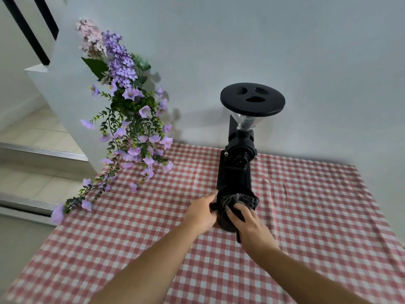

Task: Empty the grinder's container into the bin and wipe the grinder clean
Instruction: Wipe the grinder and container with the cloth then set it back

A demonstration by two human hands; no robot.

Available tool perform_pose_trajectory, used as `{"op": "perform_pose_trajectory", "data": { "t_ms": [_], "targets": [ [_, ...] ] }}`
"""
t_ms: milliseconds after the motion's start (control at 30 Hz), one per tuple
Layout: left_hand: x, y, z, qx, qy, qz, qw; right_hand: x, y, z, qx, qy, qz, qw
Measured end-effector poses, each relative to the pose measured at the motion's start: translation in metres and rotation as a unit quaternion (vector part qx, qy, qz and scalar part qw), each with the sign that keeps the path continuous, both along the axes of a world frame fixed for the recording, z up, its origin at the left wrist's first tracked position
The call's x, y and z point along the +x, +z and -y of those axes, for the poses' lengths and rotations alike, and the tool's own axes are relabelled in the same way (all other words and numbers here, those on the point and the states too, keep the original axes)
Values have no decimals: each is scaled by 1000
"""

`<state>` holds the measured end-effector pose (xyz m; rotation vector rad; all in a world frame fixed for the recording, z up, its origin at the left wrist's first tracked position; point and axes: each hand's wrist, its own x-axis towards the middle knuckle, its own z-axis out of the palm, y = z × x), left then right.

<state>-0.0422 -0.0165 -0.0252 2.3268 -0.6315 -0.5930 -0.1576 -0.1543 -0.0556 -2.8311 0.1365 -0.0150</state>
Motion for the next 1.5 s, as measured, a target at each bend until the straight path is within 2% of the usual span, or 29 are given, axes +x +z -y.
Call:
{"op": "perform_pose_trajectory", "data": {
  "t_ms": [100,167,267,367,433,467,567,600,767,900,967,1067,1167,1233,1300,1333,1367,1433,1500],
  "targets": [
    [0,1,-1,-1,-7,-1,1000,-18,-1,18,-49,36,-43,997],
    [0,1,0,7,-9,14,1000,-25,4,29,-66,34,-41,996],
    [-2,0,3,16,4,13,1000,-28,29,39,-66,11,42,997],
    [2,1,5,22,-4,6,1000,-18,49,46,-20,-43,139,989],
    [4,3,5,28,-24,6,999,-1,57,44,-3,-87,157,984],
    [5,3,5,33,-31,6,999,6,56,42,-2,-101,130,986],
    [6,3,4,50,-38,9,998,11,35,30,-49,-78,-29,995],
    [6,3,4,59,-41,14,997,7,26,27,-65,-73,-48,994],
    [5,4,5,88,-46,32,995,-19,-2,16,-95,-68,-71,991],
    [6,2,6,90,-51,37,994,-24,-4,-4,-79,-93,-99,988],
    [6,0,6,86,-47,35,995,-25,-5,-17,-38,-100,-107,988],
    [7,-3,5,73,-40,29,996,-20,12,-23,104,-146,-77,981],
    [11,-4,5,53,-42,7,998,-10,39,-13,323,-206,-45,923],
    [14,-3,4,44,-35,-22,998,-4,49,-9,370,-229,25,900],
    [14,0,4,36,-28,-44,998,1,49,-10,285,-197,100,933],
    [14,2,4,34,-30,-43,998,3,47,-12,208,-155,99,961],
    [13,2,3,33,-34,-38,998,4,42,-15,126,-104,64,984],
    [12,2,2,27,-37,-36,998,3,26,-21,0,-33,-46,998],
    [12,0,0,23,-38,-39,998,-1,13,-21,-36,-20,-76,996]
  ]
}}
